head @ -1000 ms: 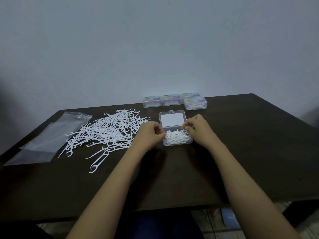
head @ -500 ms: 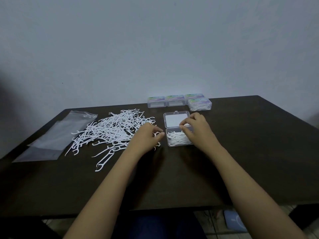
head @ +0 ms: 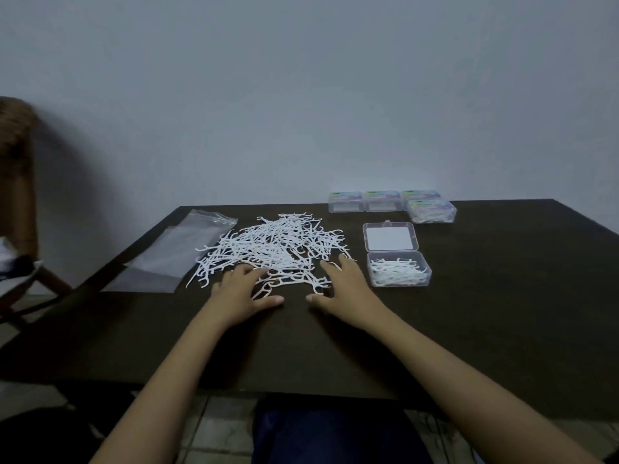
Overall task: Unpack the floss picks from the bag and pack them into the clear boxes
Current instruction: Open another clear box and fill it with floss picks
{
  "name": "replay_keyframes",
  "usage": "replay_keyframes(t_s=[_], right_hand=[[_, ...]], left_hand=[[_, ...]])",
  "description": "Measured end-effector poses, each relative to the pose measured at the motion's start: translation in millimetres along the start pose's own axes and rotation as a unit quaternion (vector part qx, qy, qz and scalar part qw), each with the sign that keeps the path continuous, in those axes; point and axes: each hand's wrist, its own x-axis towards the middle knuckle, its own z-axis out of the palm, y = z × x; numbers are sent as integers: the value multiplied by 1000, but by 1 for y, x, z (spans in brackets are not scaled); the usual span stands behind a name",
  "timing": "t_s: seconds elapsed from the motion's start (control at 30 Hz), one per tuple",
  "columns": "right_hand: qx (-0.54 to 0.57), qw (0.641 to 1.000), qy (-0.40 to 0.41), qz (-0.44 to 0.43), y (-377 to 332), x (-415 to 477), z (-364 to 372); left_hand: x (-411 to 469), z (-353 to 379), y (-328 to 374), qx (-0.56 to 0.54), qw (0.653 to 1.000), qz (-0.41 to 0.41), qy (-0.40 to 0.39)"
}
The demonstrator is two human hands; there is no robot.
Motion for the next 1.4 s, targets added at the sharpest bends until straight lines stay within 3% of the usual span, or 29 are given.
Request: replay_keyframes(t_s=[0.2, 0.43, 0.6, 0.83, 1.0, 1.17, 1.4], right_hand=[[-72, 996, 28, 43, 0, 14, 4], [-48, 994, 94, 27, 9, 17, -2], [-72, 992, 105, 21, 9, 17, -5], [-22, 992, 122, 21, 13, 13, -6], [82, 983, 164, 12, 17, 9, -13], [164, 962, 219, 1, 28, 7, -41], [279, 936, 212, 19, 77, 8, -75]], left_hand=[[4, 11, 5, -110, 992, 39, 50], [19, 18, 25, -106, 987, 65, 100], [18, 17, 43, -15, 989, 65, 133], [15, 14, 60, 123, 979, 80, 143], [12, 11, 56, 6, 979, 91, 181], [11, -4, 56, -136, 955, 83, 248], [16, -23, 77, -309, 917, 86, 237]])
